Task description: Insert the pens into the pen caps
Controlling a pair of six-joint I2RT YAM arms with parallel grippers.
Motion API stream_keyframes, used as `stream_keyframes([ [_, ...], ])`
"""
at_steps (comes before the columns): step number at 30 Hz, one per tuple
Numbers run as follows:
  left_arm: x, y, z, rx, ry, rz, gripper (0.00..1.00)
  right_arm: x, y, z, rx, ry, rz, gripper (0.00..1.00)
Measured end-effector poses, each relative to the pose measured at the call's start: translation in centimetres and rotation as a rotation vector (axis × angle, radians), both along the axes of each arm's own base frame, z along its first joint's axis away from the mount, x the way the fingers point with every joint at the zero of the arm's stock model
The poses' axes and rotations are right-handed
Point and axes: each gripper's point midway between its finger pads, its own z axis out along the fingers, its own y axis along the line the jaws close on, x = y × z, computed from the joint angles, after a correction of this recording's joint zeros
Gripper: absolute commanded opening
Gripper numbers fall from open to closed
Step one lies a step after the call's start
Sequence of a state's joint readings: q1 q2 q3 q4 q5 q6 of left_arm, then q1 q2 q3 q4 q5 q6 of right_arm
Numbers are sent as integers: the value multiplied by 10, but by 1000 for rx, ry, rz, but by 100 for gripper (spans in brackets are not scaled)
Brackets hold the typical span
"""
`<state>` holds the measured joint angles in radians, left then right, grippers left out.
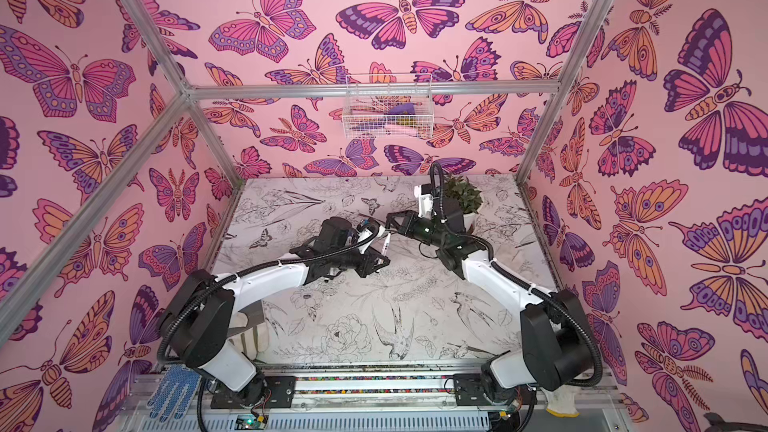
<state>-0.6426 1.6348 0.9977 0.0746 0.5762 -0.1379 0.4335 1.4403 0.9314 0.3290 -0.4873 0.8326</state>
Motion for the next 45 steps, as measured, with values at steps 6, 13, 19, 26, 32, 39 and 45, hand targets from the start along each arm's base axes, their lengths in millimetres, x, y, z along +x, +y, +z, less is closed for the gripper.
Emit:
stream_keyframes([
  [6, 0, 0, 0, 0, 0, 0, 0, -1, -1, -7, -31, 4, 3, 0],
  [13, -1, 0, 0, 1, -1, -3, 0, -1, -3, -10, -53, 0, -1, 0],
  [19, -2, -1, 0, 1, -2, -7, 0, -2, -7, -6, -58, -8, -9, 0],
  [26, -2, -2, 0, 1, -3, -7, 0, 6, -22, -1, -46, -15, -47, 0],
  [32, -2, -1, 0, 1, -3, -7, 0, 4, -18, 5, -16, -18, -26, 0],
  [39, -2, -1, 0, 1, -3, -7, 0, -1, -17, -6, -9, 5, -10, 0],
  [45, -2, -1, 0, 1, -2, -7, 0, -5, -17, -14, -15, 23, -4, 0],
])
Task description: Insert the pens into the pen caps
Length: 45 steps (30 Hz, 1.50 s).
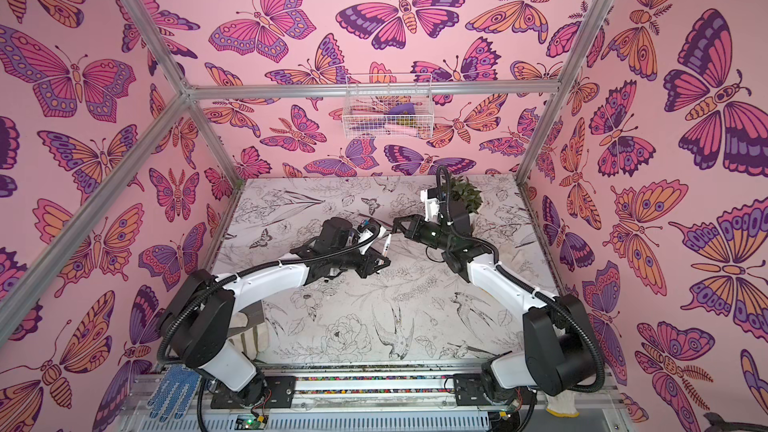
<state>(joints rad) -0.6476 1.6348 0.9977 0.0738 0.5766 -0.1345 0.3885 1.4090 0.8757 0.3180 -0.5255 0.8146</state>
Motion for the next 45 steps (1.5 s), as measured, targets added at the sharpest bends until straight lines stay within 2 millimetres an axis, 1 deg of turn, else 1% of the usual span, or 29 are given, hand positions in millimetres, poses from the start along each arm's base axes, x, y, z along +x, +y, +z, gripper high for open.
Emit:
stream_keyframes([
  [14, 0, 0, 0, 0, -1, 0, 0, -4, 3, 7, 26, -3, 19, 0],
  [27, 0, 0, -1, 2, 3, 1, 0, -9, 4, -1, 24, 15, 29, 0],
  [33, 0, 0, -2, 3, 3, 1, 0, -8, 4, -1, 22, 15, 26, 0],
  [35, 0, 0, -2, 2, 3, 1, 0, -6, 4, 1, 21, 7, 23, 0],
  [41, 0, 0, -2, 2, 3, 0, 0, 4, 7, 18, 31, -29, 20, 0],
  [45, 0, 0, -2, 2, 3, 0, 0, 5, 8, 19, 29, -33, 20, 0],
])
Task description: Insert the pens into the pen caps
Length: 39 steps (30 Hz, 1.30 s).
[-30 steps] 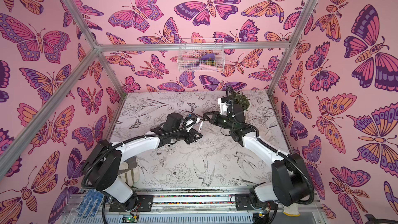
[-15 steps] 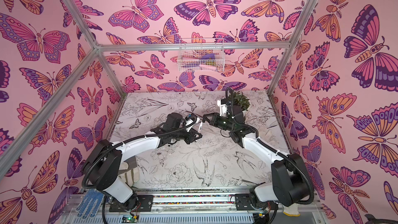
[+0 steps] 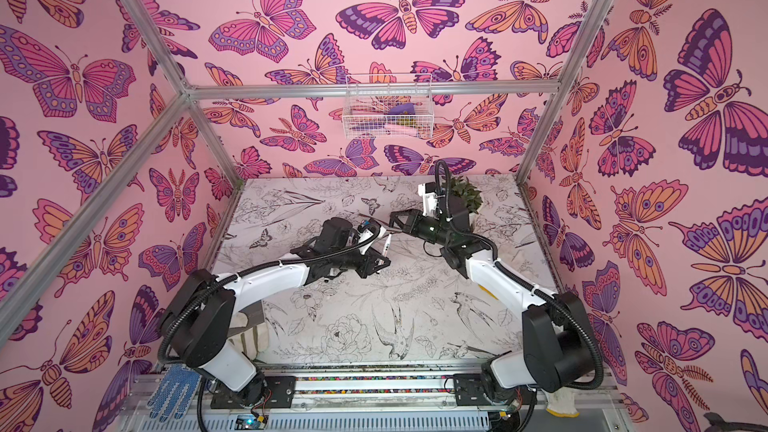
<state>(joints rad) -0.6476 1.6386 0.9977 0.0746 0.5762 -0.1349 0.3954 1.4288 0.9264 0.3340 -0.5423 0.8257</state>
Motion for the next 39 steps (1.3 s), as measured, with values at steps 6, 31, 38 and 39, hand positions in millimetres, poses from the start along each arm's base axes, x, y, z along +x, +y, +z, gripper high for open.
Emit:
stream_keyframes([
  [6, 0, 0, 0, 0, 0, 0, 0, 0, -1, -3, -20, -8, -1, 0],
  [31, -1, 1, -1, 4, 5, 0, 0, -2, 3, -25, -52, 26, 11, 0],
  [38, -3, 1, -4, 16, 17, -4, 0, -9, 1, -30, -60, 31, 2, 0],
  [39, -3, 1, -4, 14, 14, -3, 0, -12, 1, -32, -60, 34, 5, 0],
])
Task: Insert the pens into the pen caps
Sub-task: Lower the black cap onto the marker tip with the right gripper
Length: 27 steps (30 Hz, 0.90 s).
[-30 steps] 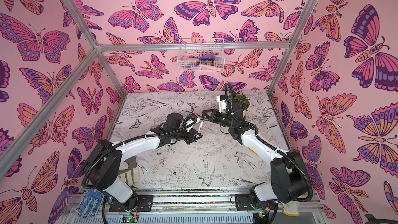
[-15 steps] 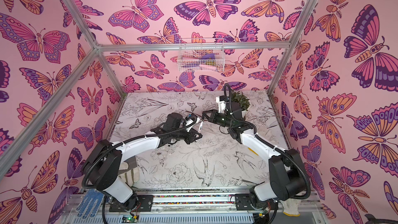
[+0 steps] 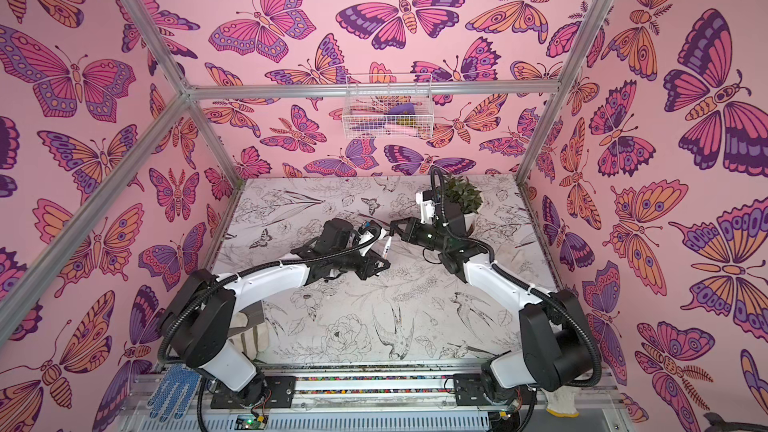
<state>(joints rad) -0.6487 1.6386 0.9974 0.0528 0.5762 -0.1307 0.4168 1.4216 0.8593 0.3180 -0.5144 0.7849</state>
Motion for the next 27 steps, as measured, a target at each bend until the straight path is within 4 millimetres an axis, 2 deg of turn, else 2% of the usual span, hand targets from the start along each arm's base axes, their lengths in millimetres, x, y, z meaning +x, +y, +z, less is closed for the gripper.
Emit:
stream_keyframes([
  [5, -4, -1, -1, 2, 10, -11, 0, -9, -2, -2, -2, -4, -1, 0],
  [15, -2, -6, 2, -37, 38, -10, 0, -14, -2, 2, -16, -40, 31, 0],
  [21, -3, -12, 12, -92, 58, -27, 0, -19, -5, 13, -43, -108, 69, 0],
  [27, 1, -15, 19, -85, -25, -53, 0, -24, -5, 28, -115, -177, 124, 0],
])
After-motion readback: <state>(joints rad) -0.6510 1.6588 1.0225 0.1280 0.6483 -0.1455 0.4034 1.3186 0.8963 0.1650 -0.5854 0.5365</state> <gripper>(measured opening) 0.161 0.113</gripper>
